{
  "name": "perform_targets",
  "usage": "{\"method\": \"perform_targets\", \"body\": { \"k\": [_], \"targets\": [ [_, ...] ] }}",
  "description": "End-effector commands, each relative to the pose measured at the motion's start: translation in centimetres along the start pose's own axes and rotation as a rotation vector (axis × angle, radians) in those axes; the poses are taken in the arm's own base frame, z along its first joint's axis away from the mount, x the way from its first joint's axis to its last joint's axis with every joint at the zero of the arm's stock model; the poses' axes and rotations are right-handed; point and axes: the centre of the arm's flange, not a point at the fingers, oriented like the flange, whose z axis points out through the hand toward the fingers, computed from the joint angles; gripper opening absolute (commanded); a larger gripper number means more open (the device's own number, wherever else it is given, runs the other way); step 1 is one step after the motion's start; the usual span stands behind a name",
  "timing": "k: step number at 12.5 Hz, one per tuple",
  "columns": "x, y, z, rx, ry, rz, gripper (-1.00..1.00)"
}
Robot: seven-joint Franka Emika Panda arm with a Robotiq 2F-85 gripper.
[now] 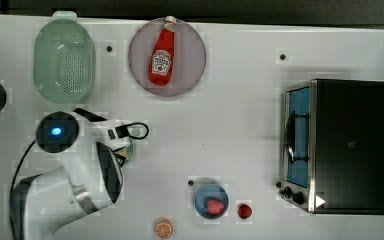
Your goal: Pick Banana and place it in mug.
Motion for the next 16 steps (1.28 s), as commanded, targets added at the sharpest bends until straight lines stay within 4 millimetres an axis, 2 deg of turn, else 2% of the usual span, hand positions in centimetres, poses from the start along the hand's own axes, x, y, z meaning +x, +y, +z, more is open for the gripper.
{"method": "perform_targets", "body": {
  "k": [1,5,7,8,10,11,13,16],
  "targets": [
    [1.4,-0.3,0.2,0.026,0.043,0.109,-0.42],
    [0.3,-0.1,1.8,0.016,0.045,0.203,0.43],
    [0.6,-0.4,1.4,0.044,0.071,0.198,0.89],
    [0.7,-0.5,1.2,0.055,0.080,0.197,1.00],
    [0.9,-0.6,0.1,0.080,0.104,0.205,1.00],
    [1.3,-0.5,-1.5,0.101,0.130,0.218,1.00],
    [2.0,0.5,-5.9,0.135,0.196,0.242,1.00],
    [3.4,4.6,-13.7,0.120,0.258,0.296,1.00]
  ]
}}
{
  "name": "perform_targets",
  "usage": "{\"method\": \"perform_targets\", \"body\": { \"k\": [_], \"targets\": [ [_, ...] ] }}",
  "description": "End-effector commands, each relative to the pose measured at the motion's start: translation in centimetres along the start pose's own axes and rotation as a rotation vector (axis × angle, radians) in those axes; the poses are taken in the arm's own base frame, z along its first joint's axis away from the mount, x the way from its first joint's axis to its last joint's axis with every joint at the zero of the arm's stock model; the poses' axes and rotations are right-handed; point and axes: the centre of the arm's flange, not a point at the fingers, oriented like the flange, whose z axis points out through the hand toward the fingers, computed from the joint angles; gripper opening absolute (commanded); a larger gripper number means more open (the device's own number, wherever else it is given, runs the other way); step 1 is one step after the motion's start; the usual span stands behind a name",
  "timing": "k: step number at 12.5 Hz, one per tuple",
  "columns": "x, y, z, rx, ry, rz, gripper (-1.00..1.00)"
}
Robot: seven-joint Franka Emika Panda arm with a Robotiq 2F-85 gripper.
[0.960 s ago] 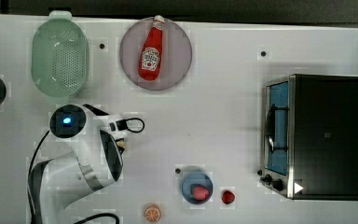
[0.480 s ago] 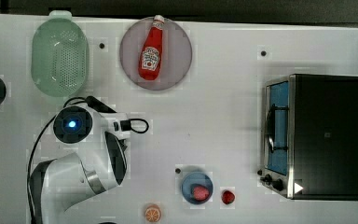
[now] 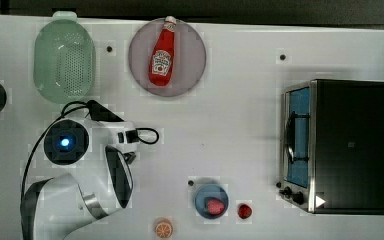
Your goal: Pick Banana and place it in mug.
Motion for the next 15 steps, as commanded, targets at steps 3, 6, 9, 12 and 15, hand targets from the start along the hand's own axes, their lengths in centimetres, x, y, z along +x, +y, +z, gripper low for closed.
{"method": "perform_targets", "body": {
  "k": [3,6,9,12,15],
  "targets": [
    [7.2,6.8,-17.3,0.044,0.120,0.191,1.00],
    [9.9,12.0,-23.3,0.030,0.092,0.304,1.00],
    [12.0,16.1,-26.8,0.000,0.037,0.315,1.00],
    [13.8,19.2,-28.6,0.001,0.051,0.339,1.00],
    [14.2,20.0,-28.1,-0.020,0.034,0.293,1.00]
  ]
}}
